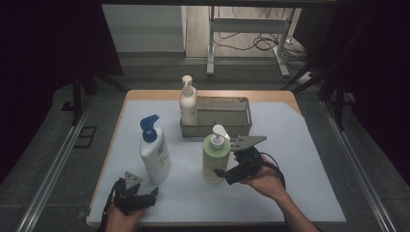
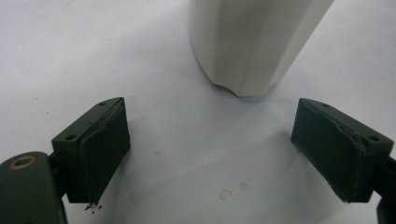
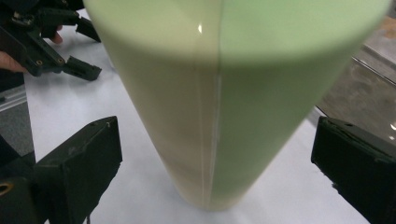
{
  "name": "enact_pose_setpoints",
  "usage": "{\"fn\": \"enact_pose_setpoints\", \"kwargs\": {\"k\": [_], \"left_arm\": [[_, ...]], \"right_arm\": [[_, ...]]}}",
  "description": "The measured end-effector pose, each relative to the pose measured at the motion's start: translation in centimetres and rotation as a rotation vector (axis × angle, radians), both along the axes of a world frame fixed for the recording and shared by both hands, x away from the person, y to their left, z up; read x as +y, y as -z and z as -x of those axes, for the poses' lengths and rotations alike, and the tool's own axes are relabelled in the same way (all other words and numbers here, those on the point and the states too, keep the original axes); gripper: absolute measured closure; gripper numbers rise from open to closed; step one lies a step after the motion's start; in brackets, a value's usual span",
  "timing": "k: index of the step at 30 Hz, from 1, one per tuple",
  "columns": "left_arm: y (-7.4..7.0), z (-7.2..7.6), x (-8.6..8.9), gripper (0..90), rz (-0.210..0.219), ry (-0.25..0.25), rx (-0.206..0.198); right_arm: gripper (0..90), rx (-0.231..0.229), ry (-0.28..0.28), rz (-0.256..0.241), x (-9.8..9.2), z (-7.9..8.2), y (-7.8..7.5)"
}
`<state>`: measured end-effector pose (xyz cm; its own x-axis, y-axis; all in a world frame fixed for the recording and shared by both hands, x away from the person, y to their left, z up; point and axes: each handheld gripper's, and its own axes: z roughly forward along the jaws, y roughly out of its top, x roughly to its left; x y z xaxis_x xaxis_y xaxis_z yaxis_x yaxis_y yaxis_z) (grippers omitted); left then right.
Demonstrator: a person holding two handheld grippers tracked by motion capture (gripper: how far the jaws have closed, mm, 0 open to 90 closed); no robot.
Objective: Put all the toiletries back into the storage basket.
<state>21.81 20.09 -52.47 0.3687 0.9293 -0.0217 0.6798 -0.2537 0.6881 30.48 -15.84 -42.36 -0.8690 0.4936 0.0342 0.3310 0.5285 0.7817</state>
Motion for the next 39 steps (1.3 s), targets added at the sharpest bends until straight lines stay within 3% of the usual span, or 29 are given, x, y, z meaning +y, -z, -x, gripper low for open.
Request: {"fn": "enact_pose_setpoints", "kwargs": {"k": [13,23,28,39], "left_arm": [[0.0,0.0,0.0,11.3,-0.001,0.0,-0.001],[0.0,0.0,0.0,11.3,0.0,0.0,0.0],[0.0,0.0,0.0,11.3,0.0,0.0,0.0],[0.0,0.0,0.0,11.3,0.001,0.001,0.0]], "right_arm": [[4.0,-0.019,0.002,0.009,1.7,-0.7,0.6],[11.0,-0.041,0.024,0.01,2.1,-0.7,0.9],[11.4,-0.035,0.047,0.018,2.1,-0.5,0.8],[11.9,-0.015,0.043,0.048,2.5,-0.3,0.1]]}}
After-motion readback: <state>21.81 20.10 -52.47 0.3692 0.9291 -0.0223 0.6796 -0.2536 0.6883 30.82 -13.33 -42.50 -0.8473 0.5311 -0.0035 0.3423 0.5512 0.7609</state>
